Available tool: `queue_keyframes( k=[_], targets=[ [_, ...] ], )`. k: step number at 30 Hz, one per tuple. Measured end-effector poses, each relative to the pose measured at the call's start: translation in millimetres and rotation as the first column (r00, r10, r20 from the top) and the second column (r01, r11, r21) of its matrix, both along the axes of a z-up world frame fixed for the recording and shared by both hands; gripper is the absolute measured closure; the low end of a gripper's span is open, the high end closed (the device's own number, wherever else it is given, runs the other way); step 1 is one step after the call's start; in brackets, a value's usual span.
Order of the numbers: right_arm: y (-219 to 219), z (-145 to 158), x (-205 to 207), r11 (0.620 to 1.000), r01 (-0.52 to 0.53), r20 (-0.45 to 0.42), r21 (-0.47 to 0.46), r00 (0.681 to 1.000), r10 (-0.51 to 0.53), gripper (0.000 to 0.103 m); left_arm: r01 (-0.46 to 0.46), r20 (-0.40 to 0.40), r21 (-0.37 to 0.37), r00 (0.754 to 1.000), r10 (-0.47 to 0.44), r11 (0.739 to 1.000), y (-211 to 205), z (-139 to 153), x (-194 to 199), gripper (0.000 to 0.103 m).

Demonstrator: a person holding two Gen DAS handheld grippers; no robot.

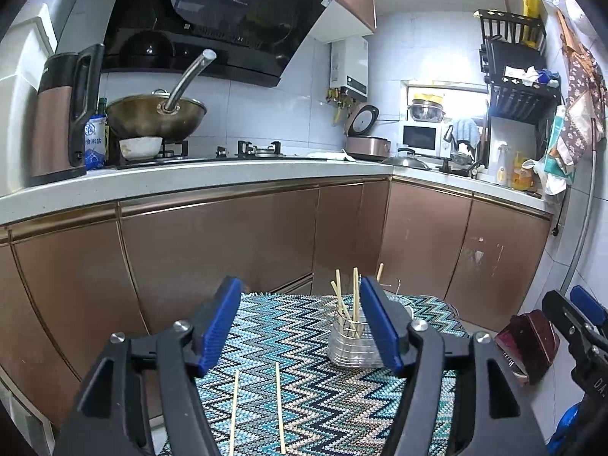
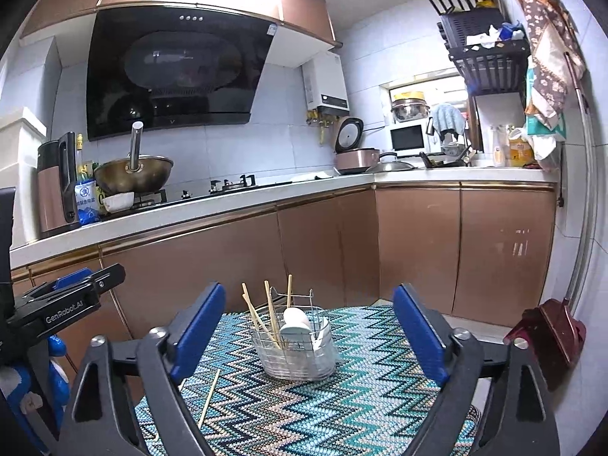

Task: Organize utensils
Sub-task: 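Withdraw both tools from the holder over the remaining chopsticks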

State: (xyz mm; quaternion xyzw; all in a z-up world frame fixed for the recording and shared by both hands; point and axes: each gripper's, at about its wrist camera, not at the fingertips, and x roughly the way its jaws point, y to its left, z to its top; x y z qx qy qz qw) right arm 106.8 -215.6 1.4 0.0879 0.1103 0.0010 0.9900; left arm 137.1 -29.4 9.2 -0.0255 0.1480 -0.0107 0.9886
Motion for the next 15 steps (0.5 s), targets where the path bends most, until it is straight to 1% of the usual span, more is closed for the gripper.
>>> queue_keyframes(
  k=[1, 7, 15],
  targets=[
    [0.0, 0.1, -3.0, 1.0, 0.003, 0.002, 0.001, 1.0, -0.003, 0.006, -0.001, 0.006, 0.005, 1.0, 0.001, 1.0, 0.4, 0.9, -3.2, 0.039],
    [3.8, 5.0, -22.3, 1.0, 0.016, 0.023, -0.008, 1.0, -0.015, 0.0, -0.01, 0.043, 0.029, 0.999, 0.009, 1.0, 3.5, 4.9, -25.0, 0.038],
    [4.9, 10.2, -49.1, 0.999, 0.038, 0.08, -0.004, 0.996, -0.038, 0.0, -0.034, 0.063, 0.062, 0.998, 0.03, 0.998, 8.3, 3.8, -46.0, 0.038]
  ],
)
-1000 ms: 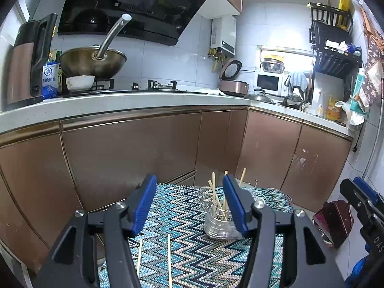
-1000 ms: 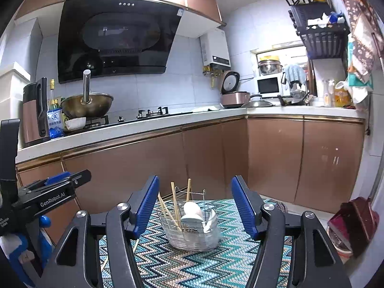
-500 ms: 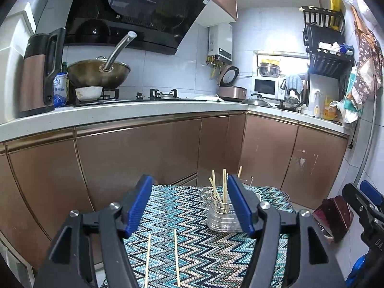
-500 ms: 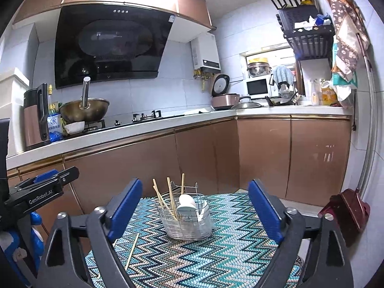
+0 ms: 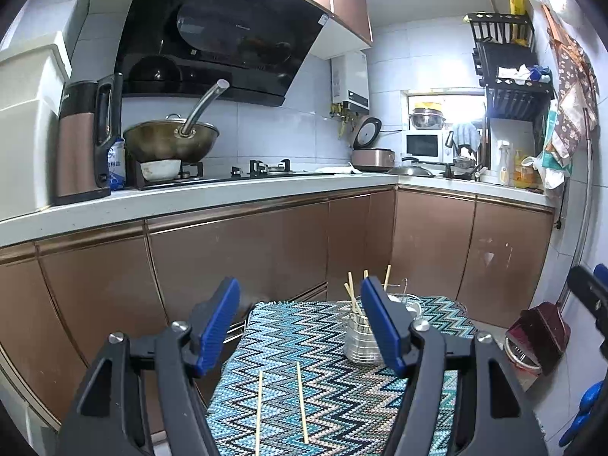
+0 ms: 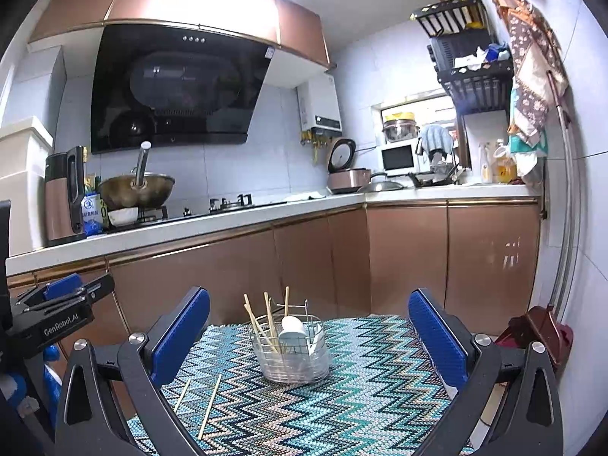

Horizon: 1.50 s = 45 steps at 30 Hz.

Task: Organize utensils
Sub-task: 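Withdraw both tools from the holder over the remaining chopsticks, then lower the left tool onto one chopstick while the right tool lowers onto the other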

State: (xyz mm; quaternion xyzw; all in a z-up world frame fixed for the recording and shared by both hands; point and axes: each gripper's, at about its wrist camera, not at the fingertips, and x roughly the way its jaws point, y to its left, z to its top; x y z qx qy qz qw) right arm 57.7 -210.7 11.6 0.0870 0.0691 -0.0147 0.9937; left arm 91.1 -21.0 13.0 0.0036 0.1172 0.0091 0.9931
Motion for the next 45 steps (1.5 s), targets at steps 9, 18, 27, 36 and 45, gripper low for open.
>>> queue_keyframes(
  k=[9, 18, 27, 36, 45],
  targets=[
    [-2.8, -2.7, -10.2, 1.0, 0.002, 0.0, 0.027, 1.0, -0.002, 0.0, 0.001, 0.021, 0.024, 1.0, -0.001, 1.0, -0.3, -1.3, -16.4, 0.038],
    [-2.4, -5.5, -14.2, 0.997, -0.016, 0.005, 0.072, 1.0, 0.016, 0.0, -0.005, -0.002, 0.031, 1.0, 0.006, 1.0, 11.7, -5.2, -17.8, 0.038],
    [11.4, -9.8, -0.7, 0.994, -0.08, -0.027, 0.077, 0.996, 0.082, 0.0, -0.044, -0.037, 0.003, 0.998, 0.044, 0.999, 33.2, -17.4, -8.1, 0.031],
    [40.8, -33.3, 36.9, 0.989, -0.144, -0.161, 0.032, 0.976, 0.148, 0.0, -0.075, -0.13, -0.018, 0.989, 0.072, 0.997, 53.2, -47.2, 25.0, 0.031],
    [79.1, -68.3, 89.9, 0.966, -0.258, -0.327, -0.008, 0.914, 0.241, 0.002, -0.084, -0.305, -0.04, 0.95, 0.068, 0.996, 84.2, -90.9, 85.5, 0.031]
  ],
)
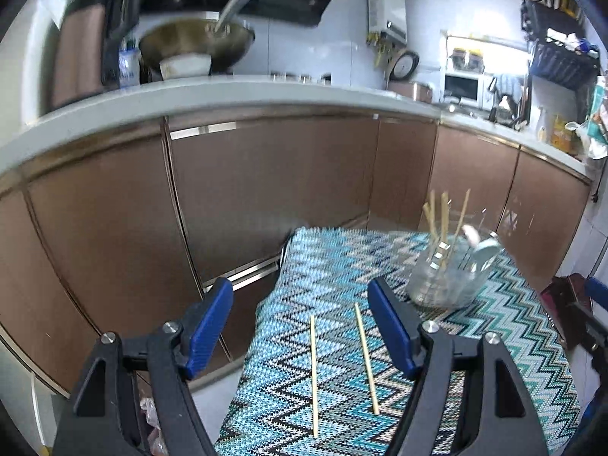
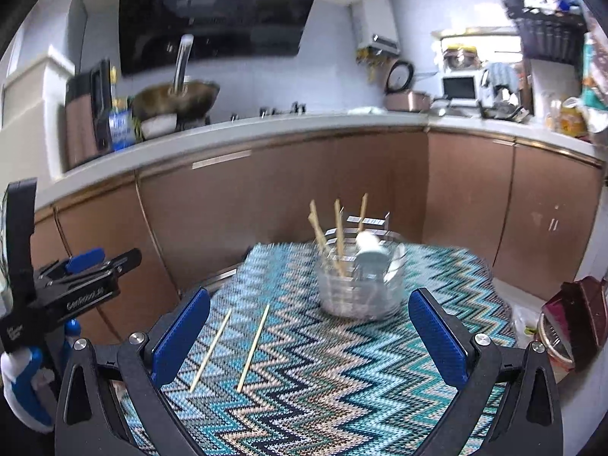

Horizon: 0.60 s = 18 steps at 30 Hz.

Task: Organize utensils
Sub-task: 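Lower the left tool onto one chopstick while the right tool lowers onto the other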

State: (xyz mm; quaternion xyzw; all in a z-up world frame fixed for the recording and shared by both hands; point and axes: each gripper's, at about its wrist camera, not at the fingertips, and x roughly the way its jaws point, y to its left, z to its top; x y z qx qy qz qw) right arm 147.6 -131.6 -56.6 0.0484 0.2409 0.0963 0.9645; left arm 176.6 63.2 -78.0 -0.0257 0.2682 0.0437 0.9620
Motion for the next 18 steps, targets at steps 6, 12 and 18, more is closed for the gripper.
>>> queue_keyframes(
  k=[6, 12, 18],
  targets=[
    [30.0, -34.1, 43.9, 0.993, -0.094, -0.137, -0.066, 0.987, 0.084, 0.02, 0.075, -0.163, -0.139, 0.982, -0.098, 0.987, 23.7, -36.7, 50.9, 0.031],
    [68.8, -68.0, 96.8, 0.97, -0.202, -0.291, -0.138, 0.944, 0.155, 0.039, 0.081, -0.341, -0.245, 0.926, -0.164, 0.966, 44.3, -83.6, 111.0, 0.032],
    [90.3, -101.0, 151.2, 0.957, -0.276, -0.429, -0.086, 0.877, 0.215, 0.058, 0.108, -0.456, -0.363, 0.845, -0.277, 0.925, 43.5, -118.3, 152.2, 0.057]
  ],
)
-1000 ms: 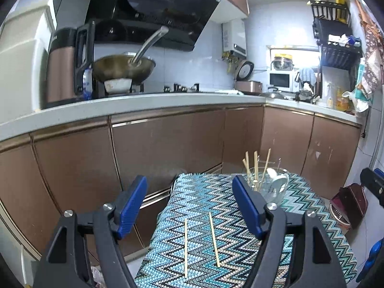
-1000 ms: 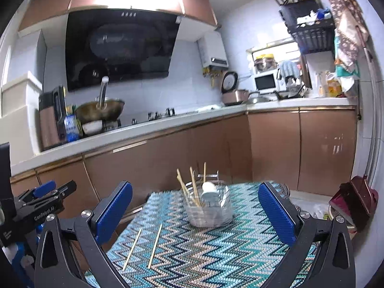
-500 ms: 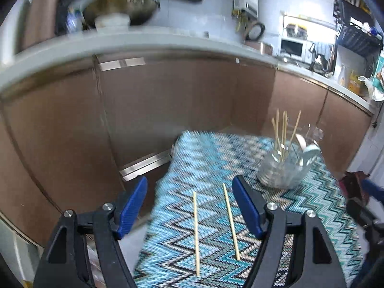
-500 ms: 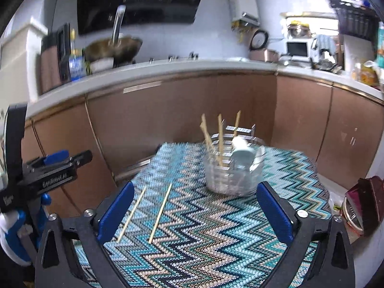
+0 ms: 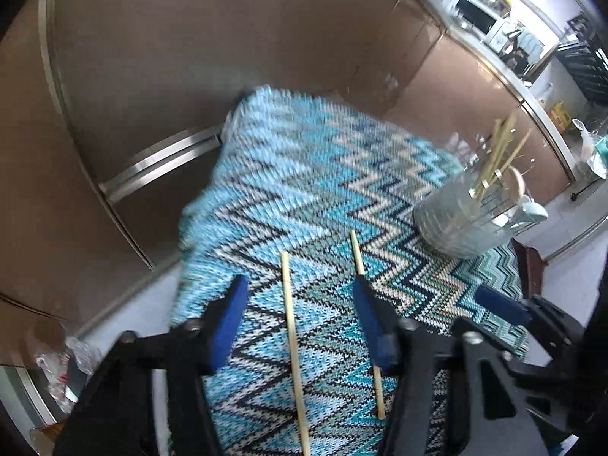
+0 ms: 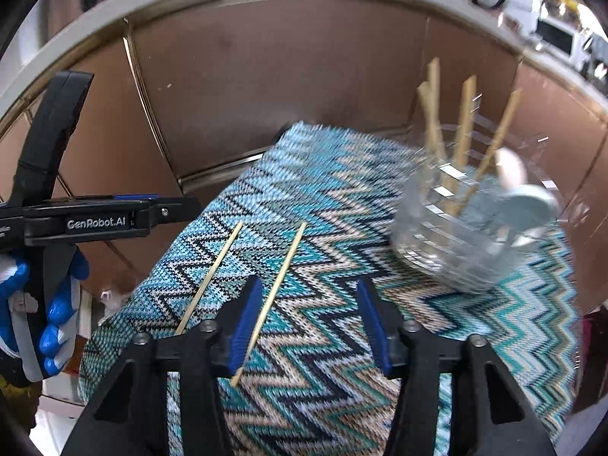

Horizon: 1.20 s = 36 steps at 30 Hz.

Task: Organize utensils
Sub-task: 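Lower the left tool onto one chopstick while the right tool lowers onto the other, then close the left tool on its chopstick while the right tool grasps the other chopstick, then lift and carry both held chopsticks over the holder with both tools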

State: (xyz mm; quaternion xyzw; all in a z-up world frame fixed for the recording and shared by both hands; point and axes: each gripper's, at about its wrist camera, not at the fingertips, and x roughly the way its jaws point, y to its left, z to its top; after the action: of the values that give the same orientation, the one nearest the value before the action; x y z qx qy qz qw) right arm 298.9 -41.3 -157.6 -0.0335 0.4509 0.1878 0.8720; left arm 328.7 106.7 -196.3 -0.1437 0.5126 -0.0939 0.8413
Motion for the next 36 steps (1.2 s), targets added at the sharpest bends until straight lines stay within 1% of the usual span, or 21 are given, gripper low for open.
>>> queue_keyframes(
  k=[2, 5, 8, 9, 11, 14, 18, 19, 23, 25, 27, 29, 31, 33, 36],
  targets=[
    [4.5, -10.8, 17.5, 1.0, -0.007, -0.056, 0.025, 0.998, 0.008, 0.06, 0.017, -0.045, -0.02, 0.999, -0.018, 1.0, -0.6, -10.4, 10.5, 0.064],
    [11.2, -24.3, 37.6, 0.998, -0.012, -0.129, 0.056, 0.991, 0.019, 0.064, 0.029, -0.105, -0.033, 0.994, -0.032, 0.999, -1.7, -25.0, 24.1, 0.07],
    [20.7, -33.9, 53.9, 0.998, -0.024, -0.182, 0.051, 0.983, 0.033, 0.067, 0.031, -0.149, -0.045, 0.988, -0.037, 0.999, -1.4, -35.5, 32.7, 0.073],
    [24.1, -37.4, 59.3, 0.998, -0.028, -0.197, 0.047, 0.98, 0.037, 0.067, 0.033, -0.157, -0.049, 0.987, -0.041, 0.998, -1.5, -37.8, 34.9, 0.074],
    [28.8, -41.9, 66.8, 0.999, -0.032, -0.221, 0.044, 0.974, 0.041, 0.07, 0.049, -0.172, -0.044, 0.984, -0.056, 0.998, -3.3, -41.7, 37.7, 0.085],
    [34.5, -49.0, 77.6, 0.998, -0.035, -0.255, 0.046, 0.966, 0.046, 0.077, 0.077, -0.185, -0.035, 0.979, -0.082, 0.996, -6.8, -44.4, 39.8, 0.091],
    [40.1, -61.1, 89.2, 0.998, -0.035, -0.302, 0.047, 0.952, 0.048, 0.083, 0.092, -0.221, -0.016, 0.971, -0.093, 0.996, -9.0, -53.1, 43.3, 0.092],
    [41.9, -63.6, 91.6, 0.999, -0.036, -0.31, 0.041, 0.95, 0.047, 0.084, 0.092, -0.227, -0.017, 0.969, -0.093, 0.996, -8.5, -55.6, 43.8, 0.094],
    [48.4, -73.8, 97.5, 0.999, -0.037, -0.335, 0.014, 0.941, 0.039, 0.085, 0.087, -0.232, -0.034, 0.968, -0.092, 0.996, -5.9, -57.3, 46.4, 0.096],
    [51.1, -78.5, 98.8, 0.999, -0.037, -0.339, 0.0, 0.94, 0.035, 0.089, 0.087, -0.23, -0.032, 0.969, -0.092, 0.996, -4.8, -57.8, 46.5, 0.097],
    [50.8, -80.4, 99.8, 0.999, -0.034, -0.338, 0.003, 0.941, 0.033, 0.093, 0.088, -0.227, -0.029, 0.97, -0.092, 0.996, -5.3, -57.7, 45.9, 0.097],
    [49.0, -80.7, 100.5, 1.0, -0.028, -0.338, 0.012, 0.941, 0.031, 0.094, 0.084, -0.226, -0.022, 0.97, -0.087, 0.996, -7.0, -57.5, 45.8, 0.097],
    [46.9, -79.0, 99.0, 0.999, -0.025, -0.336, 0.023, 0.941, 0.031, 0.097, 0.08, -0.223, -0.015, 0.971, -0.081, 0.997, -9.4, -55.9, 44.6, 0.098],
    [44.6, -73.8, 94.4, 0.999, -0.024, -0.322, 0.031, 0.946, 0.033, 0.097, 0.076, -0.206, -0.029, 0.975, -0.081, 0.997, -11.3, -51.4, 41.9, 0.098],
    [38.0, -58.6, 81.9, 0.998, -0.025, -0.284, 0.051, 0.958, 0.039, 0.097, 0.069, -0.153, -0.037, 0.986, -0.074, 0.997, -13.1, -35.5, 31.6, 0.098]
  ],
)
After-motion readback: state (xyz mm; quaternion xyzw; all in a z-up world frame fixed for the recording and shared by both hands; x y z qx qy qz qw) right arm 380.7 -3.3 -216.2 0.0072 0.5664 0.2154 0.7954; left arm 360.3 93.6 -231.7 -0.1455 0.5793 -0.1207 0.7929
